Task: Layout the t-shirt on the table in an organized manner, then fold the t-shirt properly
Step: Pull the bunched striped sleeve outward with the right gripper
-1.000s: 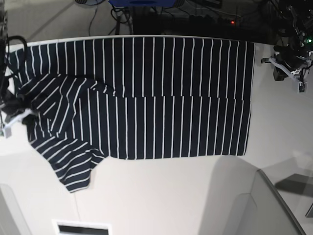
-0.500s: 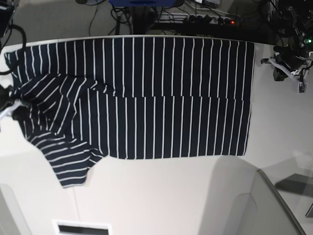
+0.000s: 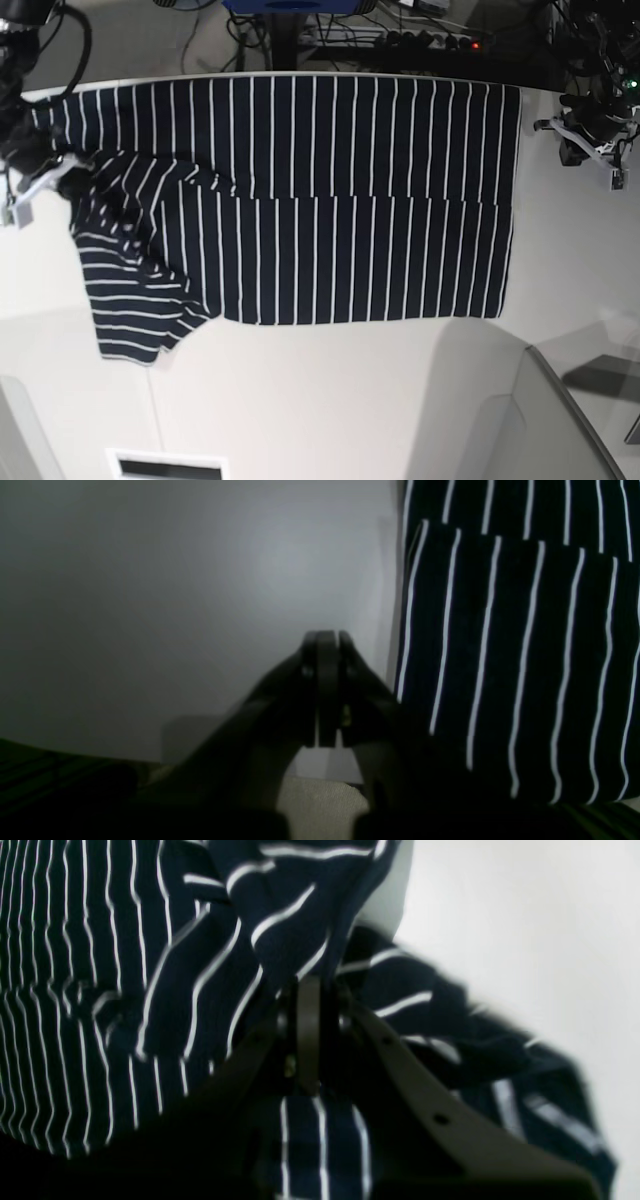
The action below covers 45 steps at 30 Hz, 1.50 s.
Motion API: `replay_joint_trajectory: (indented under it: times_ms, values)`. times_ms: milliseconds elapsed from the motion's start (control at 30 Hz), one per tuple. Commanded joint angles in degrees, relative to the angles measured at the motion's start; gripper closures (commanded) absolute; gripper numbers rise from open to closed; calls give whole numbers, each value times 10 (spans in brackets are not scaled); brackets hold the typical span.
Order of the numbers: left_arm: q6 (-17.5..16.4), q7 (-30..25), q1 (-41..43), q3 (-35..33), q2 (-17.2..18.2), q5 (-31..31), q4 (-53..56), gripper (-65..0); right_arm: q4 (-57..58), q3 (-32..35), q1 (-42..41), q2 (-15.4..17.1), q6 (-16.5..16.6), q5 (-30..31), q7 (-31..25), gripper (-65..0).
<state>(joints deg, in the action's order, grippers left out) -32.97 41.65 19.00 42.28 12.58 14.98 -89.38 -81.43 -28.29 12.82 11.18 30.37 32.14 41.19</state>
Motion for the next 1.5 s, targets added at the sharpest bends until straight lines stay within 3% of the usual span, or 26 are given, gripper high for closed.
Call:
replay_joint_trajectory:
  times_ms: [0, 167, 267, 400, 600, 867, 1000, 1467]
  values:
    - [0, -9, -1, 3, 10, 4, -9, 0, -12, -4, -3, 7, 0, 9, 0, -72]
    - [0, -9, -1, 3, 10, 4, -9, 0, -28, -5, -2, 3, 0, 9, 11, -305]
    - [0, -9, -1, 3, 10, 4, -9, 0, -64, -23, -7, 3, -1, 9, 13, -375]
    - [0, -9, -1, 3, 10, 4, -9, 0, -42, -42, -69, 19, -1, -3, 28, -378]
    - [0, -10, -1, 3, 8, 4, -9, 0, 161, -40, -215, 55, 3, -105, 45, -377]
    - [0, -10, -1, 3, 9, 4, -9, 0, 365, -41, -308, 57, 4, -237, -65, -377]
    - [0, -10, -1, 3, 9, 4, -9, 0, 416, -41, -325, 57, 4, -252, -91, -377]
    - [0, -10, -1, 3, 10, 4, -9, 0, 425, -22, -326, 56, 1, -252, -65, -377]
